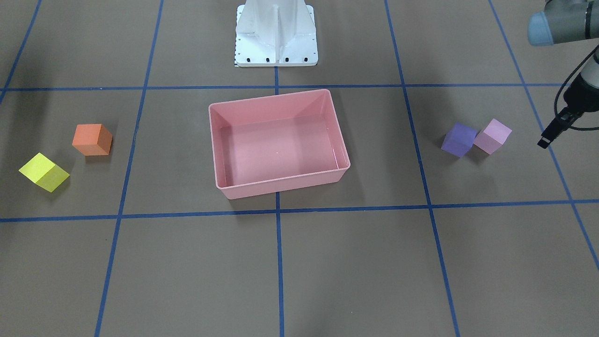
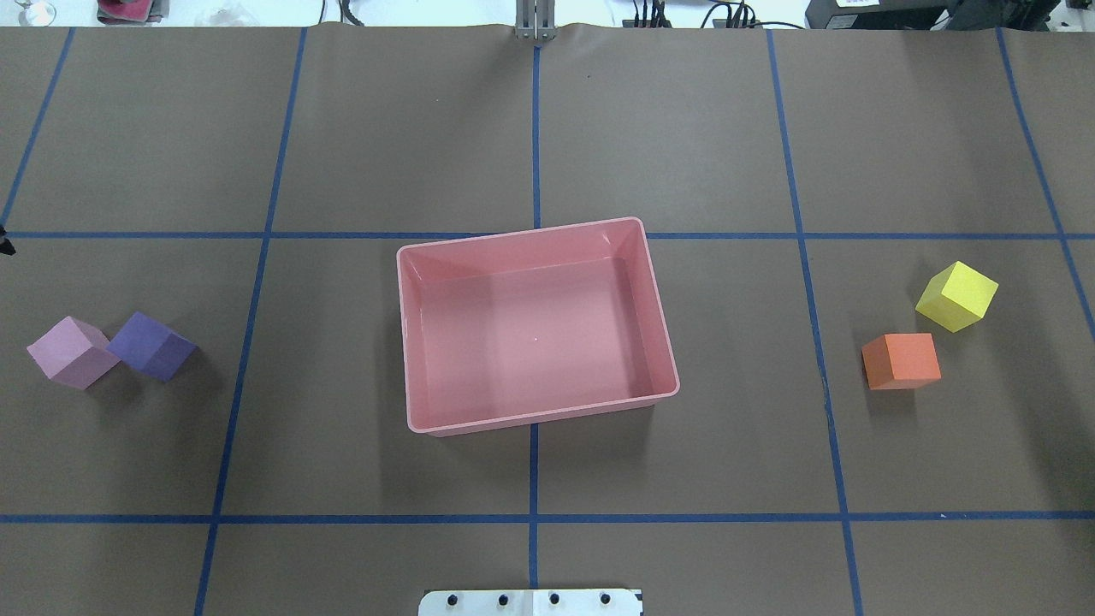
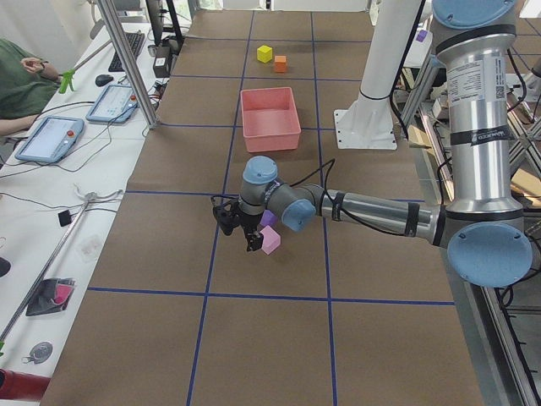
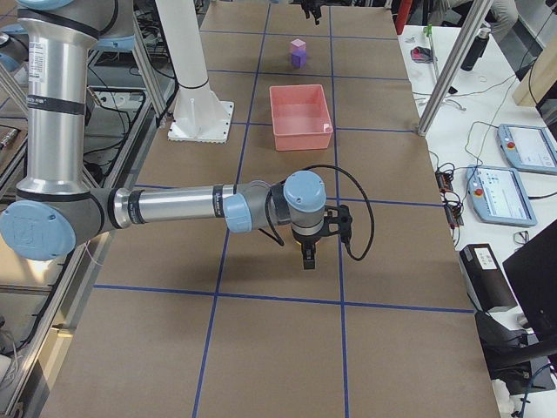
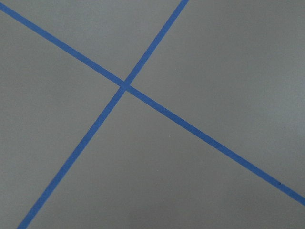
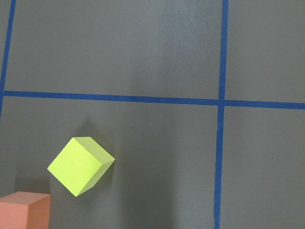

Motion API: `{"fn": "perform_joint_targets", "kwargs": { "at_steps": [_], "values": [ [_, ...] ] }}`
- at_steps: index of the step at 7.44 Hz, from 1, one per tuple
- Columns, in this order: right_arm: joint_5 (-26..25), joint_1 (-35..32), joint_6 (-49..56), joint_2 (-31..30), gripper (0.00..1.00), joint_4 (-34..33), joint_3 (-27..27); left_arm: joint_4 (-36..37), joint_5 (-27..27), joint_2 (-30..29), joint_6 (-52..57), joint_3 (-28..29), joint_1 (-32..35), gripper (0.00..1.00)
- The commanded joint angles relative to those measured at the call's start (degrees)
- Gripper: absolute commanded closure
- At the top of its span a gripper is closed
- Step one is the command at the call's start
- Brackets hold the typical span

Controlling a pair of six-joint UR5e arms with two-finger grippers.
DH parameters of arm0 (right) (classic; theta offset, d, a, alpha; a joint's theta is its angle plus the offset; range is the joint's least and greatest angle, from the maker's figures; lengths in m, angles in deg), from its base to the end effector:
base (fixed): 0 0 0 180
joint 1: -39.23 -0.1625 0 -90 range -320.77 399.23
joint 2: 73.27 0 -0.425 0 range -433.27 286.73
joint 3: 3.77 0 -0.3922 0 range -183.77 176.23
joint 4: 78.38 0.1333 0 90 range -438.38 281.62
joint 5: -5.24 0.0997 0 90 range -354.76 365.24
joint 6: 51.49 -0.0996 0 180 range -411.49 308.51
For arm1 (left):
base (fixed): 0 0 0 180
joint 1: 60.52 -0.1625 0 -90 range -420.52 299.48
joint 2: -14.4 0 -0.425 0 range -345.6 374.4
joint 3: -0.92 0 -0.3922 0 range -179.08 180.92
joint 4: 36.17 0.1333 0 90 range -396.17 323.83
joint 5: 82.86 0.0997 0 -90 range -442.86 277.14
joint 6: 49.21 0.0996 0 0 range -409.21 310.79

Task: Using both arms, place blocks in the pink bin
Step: 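Lower the left gripper onto the light pink cube and close it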

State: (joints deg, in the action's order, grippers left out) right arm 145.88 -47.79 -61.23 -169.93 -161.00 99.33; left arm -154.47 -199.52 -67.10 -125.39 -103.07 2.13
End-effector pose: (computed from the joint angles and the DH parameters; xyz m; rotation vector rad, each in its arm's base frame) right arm 0.0327 -0.4547 0.5782 0.1264 -0.8985 0.0032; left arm 0.1326 -0.4492 0.5638 0.0036 0.7486 -0.6760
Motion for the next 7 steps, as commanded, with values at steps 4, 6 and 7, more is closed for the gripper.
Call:
{"fn": "perform_joint_targets", "kwargs": {
  "at_steps": [4, 6, 7],
  "values": [
    [1.92, -0.09, -2.74, 0.15, 0.00, 0.09, 0.27, -2.72, 5.74, 2.58, -8.10, -0.15, -10.78, 0.01],
    [1.92, -0.09, -2.66, 0.06, 0.00, 0.09, 0.27, -2.72, 5.74, 2.58, -9.51, -0.07, -12.28, 0.01],
    [1.92, -0.09, -2.66, 0.06, 0.00, 0.09, 0.27, -2.72, 5.83, 2.58, -9.60, -0.06, -12.46, 0.01]
  ]
}}
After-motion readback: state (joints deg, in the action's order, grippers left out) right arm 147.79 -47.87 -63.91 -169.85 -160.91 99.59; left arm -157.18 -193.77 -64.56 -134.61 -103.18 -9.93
